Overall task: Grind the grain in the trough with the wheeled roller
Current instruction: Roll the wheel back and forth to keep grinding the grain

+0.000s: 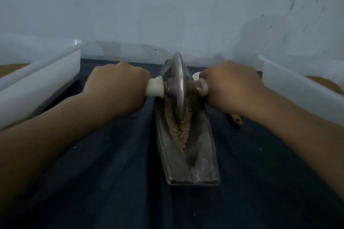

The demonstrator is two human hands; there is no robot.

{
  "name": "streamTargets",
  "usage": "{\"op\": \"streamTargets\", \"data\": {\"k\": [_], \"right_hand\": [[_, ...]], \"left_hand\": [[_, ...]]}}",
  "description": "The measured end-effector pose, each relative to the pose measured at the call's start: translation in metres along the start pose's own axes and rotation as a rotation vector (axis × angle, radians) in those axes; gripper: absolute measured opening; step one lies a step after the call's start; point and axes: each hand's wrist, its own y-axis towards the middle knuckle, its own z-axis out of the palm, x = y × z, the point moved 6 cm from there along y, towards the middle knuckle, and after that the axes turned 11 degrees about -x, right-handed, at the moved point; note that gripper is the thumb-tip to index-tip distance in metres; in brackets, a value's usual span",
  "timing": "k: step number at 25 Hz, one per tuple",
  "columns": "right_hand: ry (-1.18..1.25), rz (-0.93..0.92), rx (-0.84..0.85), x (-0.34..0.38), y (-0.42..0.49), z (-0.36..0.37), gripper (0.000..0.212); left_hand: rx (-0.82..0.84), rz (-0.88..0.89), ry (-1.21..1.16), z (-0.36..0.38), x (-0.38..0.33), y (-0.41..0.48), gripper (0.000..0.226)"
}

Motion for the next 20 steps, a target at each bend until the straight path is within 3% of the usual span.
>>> {"op": "streamTargets", "data": {"k": [3, 6, 10, 14, 20], "right_hand": [[-0.032, 0.064, -0.035, -0.003, 0.030, 0.018, 0.009], [-0.004, 0.068, -0.035, -0.001, 0.022, 0.014, 0.014], [0.005, -0.012, -0.116, 0.005, -0.031, -0.027, 0.031], [0.058, -0.053, -0.197, 0.006, -0.059, -0.052, 0.030], [0.006, 0.139, -0.116, -0.002, -0.002, 0.011, 0.028]], "left_hand": [[0.026, -0.060, -0.012, 0.019, -0.001, 0.028, 0.012], [0.011, -0.049, -0.015, 0.010, -0.004, 0.025, 0.012], [-0.115, 0.107, 0.002, -0.022, -0.002, -0.021, 0.018], [-0.170, 0.216, -0.026, -0.034, 0.011, -0.045, 0.025], [-0.099, 0.063, 0.051, 0.004, -0.004, 0.024, 0.008]]}}
